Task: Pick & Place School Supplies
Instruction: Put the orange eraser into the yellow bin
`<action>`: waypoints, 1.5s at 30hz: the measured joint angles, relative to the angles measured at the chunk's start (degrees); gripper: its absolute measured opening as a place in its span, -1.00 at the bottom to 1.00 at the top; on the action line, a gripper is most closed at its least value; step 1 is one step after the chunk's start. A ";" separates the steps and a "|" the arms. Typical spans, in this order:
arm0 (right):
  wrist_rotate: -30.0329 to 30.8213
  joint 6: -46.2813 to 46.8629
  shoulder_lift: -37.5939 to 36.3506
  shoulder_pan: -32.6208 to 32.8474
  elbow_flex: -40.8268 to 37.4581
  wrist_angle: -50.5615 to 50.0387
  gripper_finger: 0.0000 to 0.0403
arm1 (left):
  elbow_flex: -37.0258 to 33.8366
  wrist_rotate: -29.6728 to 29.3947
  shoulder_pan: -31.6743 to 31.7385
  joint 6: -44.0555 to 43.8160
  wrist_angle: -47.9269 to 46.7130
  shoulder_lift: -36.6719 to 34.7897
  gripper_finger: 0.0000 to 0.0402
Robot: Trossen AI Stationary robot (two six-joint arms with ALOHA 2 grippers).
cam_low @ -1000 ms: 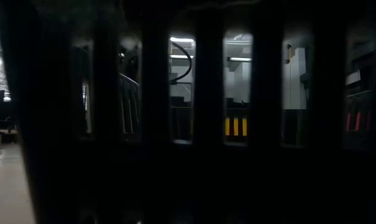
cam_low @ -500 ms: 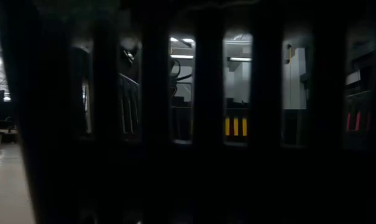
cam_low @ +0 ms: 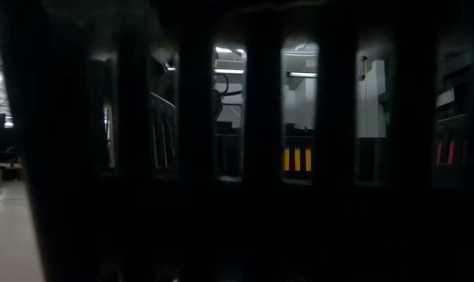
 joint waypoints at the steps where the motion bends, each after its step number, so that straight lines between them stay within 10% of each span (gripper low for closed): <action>1: -0.01 -0.01 0.00 0.00 0.02 -0.01 -0.29 | 0.00 -0.32 0.00 0.34 -0.30 -0.02 -0.99; 28: 0.07 0.15 0.00 0.00 0.02 0.48 -0.29 | 3.17 -5.73 0.61 9.10 -9.94 -1.60 -0.95; 40: 0.43 -0.04 0.00 0.00 0.01 0.42 -0.29 | 5.50 -1.34 -2.21 12.19 -11.53 -6.84 -0.24; 45: 0.66 -0.07 -0.02 0.00 0.02 0.13 -0.29 | 5.44 -8.50 -6.14 10.21 -11.22 -4.61 0.03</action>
